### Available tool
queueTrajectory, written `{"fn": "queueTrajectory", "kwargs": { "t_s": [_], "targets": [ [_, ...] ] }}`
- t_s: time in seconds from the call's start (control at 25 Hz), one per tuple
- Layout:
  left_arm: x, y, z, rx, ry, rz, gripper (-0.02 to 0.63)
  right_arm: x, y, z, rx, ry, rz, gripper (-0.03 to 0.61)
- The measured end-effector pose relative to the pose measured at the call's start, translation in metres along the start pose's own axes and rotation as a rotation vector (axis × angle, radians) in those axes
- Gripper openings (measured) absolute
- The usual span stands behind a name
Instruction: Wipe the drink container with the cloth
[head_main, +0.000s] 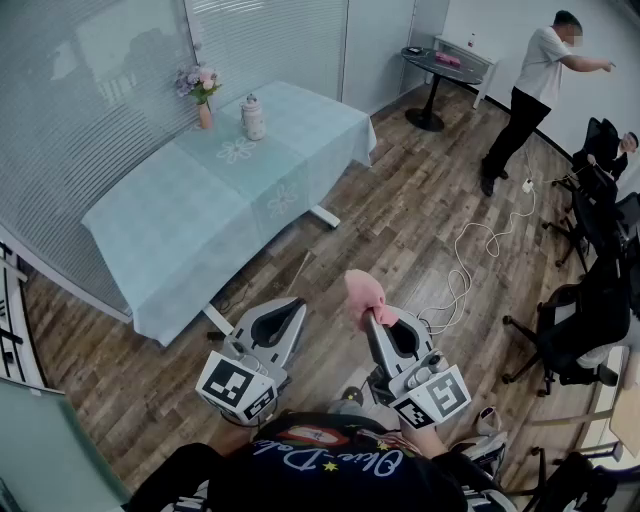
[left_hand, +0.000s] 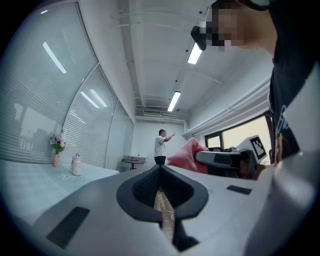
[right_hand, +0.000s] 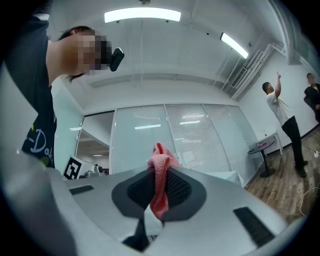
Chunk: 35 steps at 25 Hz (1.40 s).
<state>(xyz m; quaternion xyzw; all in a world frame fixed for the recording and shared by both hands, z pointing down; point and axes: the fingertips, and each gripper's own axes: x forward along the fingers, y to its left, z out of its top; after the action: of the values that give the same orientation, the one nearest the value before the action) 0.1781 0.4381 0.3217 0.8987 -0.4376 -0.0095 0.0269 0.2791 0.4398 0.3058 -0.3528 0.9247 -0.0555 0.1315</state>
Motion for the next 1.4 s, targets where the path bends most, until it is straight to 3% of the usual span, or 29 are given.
{"fn": "queueTrajectory", "kwargs": {
  "t_s": [0.64, 0.96, 1.4],
  "targets": [
    [0.035, -0.038, 0.001, -0.003, 0.019, -0.099, 0.005, -0.041, -0.026, 0.019, 0.024, -0.066, -0.087, 0.023],
    [0.062, -0.070, -0.008, -0.018, 0.048, -0.170, 0.005, -0.066, -0.044, 0.013, 0.035, -0.028, -0.112, 0.023],
    [0.114, -0.109, -0.016, -0.009, 0.064, -0.204, 0.005, -0.098, -0.089, 0.022, 0.022, -0.023, -0.104, 0.023]
  ]
}}
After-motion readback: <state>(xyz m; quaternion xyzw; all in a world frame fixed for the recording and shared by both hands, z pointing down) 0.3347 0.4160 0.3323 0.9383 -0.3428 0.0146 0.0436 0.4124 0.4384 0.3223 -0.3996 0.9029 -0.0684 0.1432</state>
